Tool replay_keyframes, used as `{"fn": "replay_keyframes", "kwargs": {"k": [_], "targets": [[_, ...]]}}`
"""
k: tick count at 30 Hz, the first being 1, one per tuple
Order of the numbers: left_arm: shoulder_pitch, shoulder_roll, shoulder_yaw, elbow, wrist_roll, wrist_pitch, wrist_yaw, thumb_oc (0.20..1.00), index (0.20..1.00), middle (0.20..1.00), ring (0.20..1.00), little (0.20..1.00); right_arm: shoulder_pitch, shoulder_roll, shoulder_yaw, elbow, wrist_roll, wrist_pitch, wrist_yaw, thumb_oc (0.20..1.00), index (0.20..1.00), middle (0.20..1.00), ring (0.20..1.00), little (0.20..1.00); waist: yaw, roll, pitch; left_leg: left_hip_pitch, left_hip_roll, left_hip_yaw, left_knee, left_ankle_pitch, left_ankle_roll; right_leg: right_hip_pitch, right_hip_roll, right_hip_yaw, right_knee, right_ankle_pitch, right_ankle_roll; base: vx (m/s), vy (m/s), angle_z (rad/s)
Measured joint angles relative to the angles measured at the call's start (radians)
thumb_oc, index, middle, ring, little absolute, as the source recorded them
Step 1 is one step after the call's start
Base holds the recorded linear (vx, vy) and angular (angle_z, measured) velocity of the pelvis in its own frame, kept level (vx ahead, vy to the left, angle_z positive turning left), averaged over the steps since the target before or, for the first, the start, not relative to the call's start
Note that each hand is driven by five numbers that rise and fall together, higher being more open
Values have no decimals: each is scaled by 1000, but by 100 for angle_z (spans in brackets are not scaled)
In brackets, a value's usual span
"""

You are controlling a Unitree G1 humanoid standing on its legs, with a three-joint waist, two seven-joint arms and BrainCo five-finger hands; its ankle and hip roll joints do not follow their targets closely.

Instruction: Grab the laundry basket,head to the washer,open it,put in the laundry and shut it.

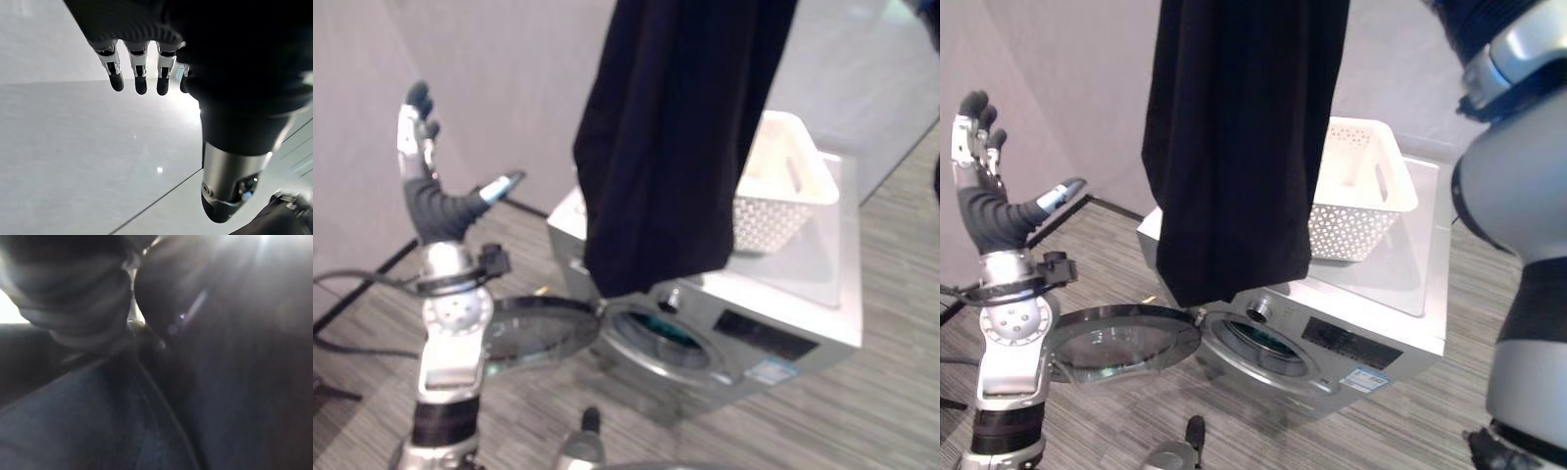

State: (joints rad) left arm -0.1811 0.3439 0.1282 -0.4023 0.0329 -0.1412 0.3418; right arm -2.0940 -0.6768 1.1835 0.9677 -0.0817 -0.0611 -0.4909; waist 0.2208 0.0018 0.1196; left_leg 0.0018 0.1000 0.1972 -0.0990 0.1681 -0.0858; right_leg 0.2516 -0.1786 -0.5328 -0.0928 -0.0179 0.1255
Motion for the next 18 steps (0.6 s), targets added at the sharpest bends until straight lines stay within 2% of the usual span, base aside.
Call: {"fn": "replay_keyframes", "kwargs": {"k": [4, 13, 18], "targets": [[-2, 0, -31, 0, -38, -6, -21, 1000, 1000, 1000, 1000, 1000, 2, -12, 0, -10, -7, 0, 0, 200, 200, 200, 200, 200, -1, 7, -10, 0, -2, -1, 0, 1, 1, 0, -2, 0, 0, 1, 2, -8, 3, 0], [-16, -8, -199, 7, -127, -7, -87, 1000, 1000, 1000, 1000, 1000, 24, -30, -10, -10, -8, -1, -1, 200, 200, 200, 200, 200, -9, 3, -18, 0, -5, -3, 0, 1, 2, 2, -3, -2, 2, 3, 3, -6, 2, 1], [-141, -46, -265, 105, -166, -7, -90, 1000, 1000, 1000, 1000, 1000, 35, -4, -41, -7, -14, -2, -5, 200, 200, 200, 200, 200, -20, -5, -23, 0, -5, -3, 0, 3, 4, 3, -2, -3, 2, 3, 3, -6, 3, 1]]}}
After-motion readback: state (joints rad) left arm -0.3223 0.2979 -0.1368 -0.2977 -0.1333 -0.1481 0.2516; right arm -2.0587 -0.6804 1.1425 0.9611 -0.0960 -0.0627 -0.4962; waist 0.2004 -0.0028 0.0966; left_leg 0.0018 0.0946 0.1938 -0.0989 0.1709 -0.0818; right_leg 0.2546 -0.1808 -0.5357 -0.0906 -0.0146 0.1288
